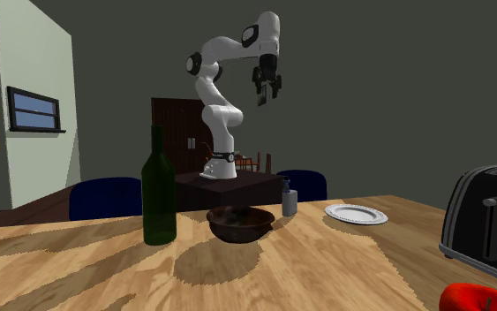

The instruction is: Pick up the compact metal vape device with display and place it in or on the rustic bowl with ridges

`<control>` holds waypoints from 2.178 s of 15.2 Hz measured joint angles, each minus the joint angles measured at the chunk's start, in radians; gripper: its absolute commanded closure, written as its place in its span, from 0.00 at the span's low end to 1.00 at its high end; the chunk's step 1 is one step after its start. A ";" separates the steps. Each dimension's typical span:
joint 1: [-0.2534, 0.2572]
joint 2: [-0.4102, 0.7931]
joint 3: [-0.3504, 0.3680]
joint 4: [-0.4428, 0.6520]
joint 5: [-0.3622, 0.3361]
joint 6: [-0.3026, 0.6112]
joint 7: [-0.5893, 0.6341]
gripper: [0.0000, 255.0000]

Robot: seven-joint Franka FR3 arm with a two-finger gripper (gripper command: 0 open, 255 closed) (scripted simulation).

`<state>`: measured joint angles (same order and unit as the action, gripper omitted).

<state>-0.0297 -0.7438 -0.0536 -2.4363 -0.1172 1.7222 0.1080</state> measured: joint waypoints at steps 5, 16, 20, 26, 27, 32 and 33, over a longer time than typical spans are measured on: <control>-0.011 0.123 -0.022 -0.060 -0.017 0.175 0.007 0.00; -0.029 0.466 -0.050 -0.128 -0.045 0.566 0.046 0.00; -0.035 0.621 -0.059 -0.101 -0.048 0.687 0.056 0.00; -0.044 0.866 -0.070 -0.030 -0.045 0.852 0.067 0.00; -0.045 0.892 -0.070 -0.019 -0.044 0.867 0.067 0.00; -0.050 0.964 -0.073 -0.018 -0.047 0.939 0.069 0.00; -0.051 0.974 -0.073 -0.020 -0.047 0.950 0.068 0.00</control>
<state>-0.0809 0.2302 -0.1271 -2.4560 -0.1645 2.6725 0.1764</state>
